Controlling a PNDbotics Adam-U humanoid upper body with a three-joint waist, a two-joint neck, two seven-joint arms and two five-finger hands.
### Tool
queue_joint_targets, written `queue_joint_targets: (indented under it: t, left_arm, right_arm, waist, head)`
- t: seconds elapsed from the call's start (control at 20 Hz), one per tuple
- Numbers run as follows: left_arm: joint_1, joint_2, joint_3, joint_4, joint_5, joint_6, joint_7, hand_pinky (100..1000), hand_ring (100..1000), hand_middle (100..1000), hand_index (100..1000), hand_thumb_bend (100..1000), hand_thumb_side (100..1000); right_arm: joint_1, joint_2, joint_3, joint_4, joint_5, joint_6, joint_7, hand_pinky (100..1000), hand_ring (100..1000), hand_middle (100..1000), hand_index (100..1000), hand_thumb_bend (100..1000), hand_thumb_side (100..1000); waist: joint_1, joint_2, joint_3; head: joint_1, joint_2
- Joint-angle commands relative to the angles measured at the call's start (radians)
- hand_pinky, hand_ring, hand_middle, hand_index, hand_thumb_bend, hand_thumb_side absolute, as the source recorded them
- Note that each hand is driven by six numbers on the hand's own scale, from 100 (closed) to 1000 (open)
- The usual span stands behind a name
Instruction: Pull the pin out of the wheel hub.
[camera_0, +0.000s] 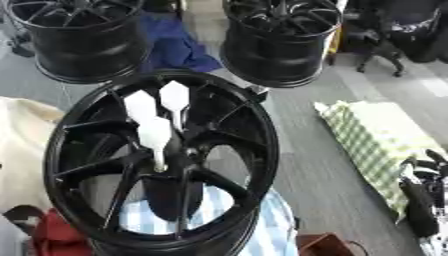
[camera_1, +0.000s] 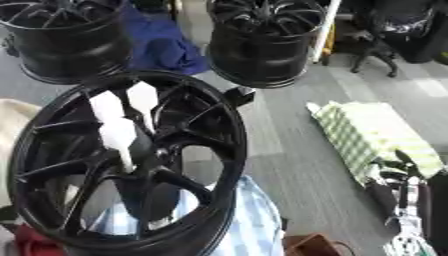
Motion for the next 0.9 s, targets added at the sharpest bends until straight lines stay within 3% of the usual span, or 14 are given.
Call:
queue_joint_targets:
  t: [0.05,0.25,0.65,0.9]
  left_arm:
    - [-0.003,0.018,-0.002,-0.013,-0.005,0.000,-0.004,715,617,684,921,100,760]
    - [0.001,0.015,-0.006,-0.008,-0.016,-0.002,-0.004,715,617,681,917,100,765]
    - [0.000,0.011,-0.016,-0.003,-0.022,-0.006,-0.004,714,618,675,912,100,766]
    - [0.002,0.009,-0.019,0.003,-0.028,-0.009,-0.004,714,616,674,909,100,769]
  right_arm:
    - [0.006,0.034,0.001,0.017,-0.036,-0.027,-0.038,571,604,604,864,100,534]
    - [0.005,0.093,0.017,0.056,-0.086,-0.076,-0.094,564,590,585,851,100,537]
    - [-0.018,0.120,0.084,0.132,-0.115,-0.128,-0.216,557,577,569,850,100,542]
    - [-0.022,0.127,0.101,0.155,-0.115,-0.140,-0.233,556,575,567,849,100,544]
  waist:
    - [0.005,-0.001,-0.004]
    - [0.003,0.003,-0.010]
    - [0.004,0.008,-0.011]
    - [0.005,0.009,-0.012]
  head:
    - [0.004,-0.007]
    - [0.006,-0.010]
    - [0.006,-0.008]
    - [0.006,-0.010]
